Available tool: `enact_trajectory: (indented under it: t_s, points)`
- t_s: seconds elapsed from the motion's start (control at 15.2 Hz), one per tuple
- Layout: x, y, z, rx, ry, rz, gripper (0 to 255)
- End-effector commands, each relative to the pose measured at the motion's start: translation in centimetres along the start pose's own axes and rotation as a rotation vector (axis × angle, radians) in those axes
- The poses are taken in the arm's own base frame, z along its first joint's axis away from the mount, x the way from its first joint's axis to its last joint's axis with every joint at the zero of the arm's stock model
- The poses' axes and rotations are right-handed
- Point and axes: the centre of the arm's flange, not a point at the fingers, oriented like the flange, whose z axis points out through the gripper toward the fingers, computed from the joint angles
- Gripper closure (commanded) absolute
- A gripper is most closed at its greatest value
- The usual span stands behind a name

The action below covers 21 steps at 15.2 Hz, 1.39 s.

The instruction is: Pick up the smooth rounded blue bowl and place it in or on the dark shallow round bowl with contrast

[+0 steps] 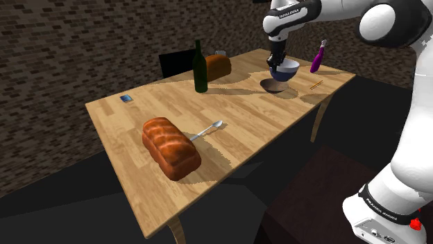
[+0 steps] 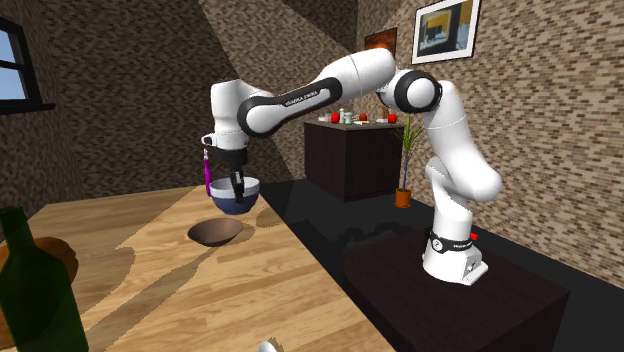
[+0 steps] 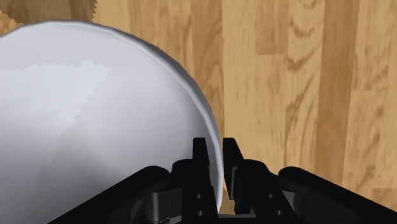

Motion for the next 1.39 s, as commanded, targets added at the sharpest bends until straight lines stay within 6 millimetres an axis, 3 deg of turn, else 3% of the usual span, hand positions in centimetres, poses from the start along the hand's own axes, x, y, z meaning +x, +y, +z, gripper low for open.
enact_trajectory:
  t_s: [0.0, 0.33, 1.32]
  points:
    - [2.2, 1.4, -0.6, 0.0, 0.001, -0.001, 255]
    - [7.2, 5.3, -1.1, 0.0, 0.001, -0.001, 255]
    - [7.5, 4.2, 6.7, 0.0, 0.001, -0.001, 255]
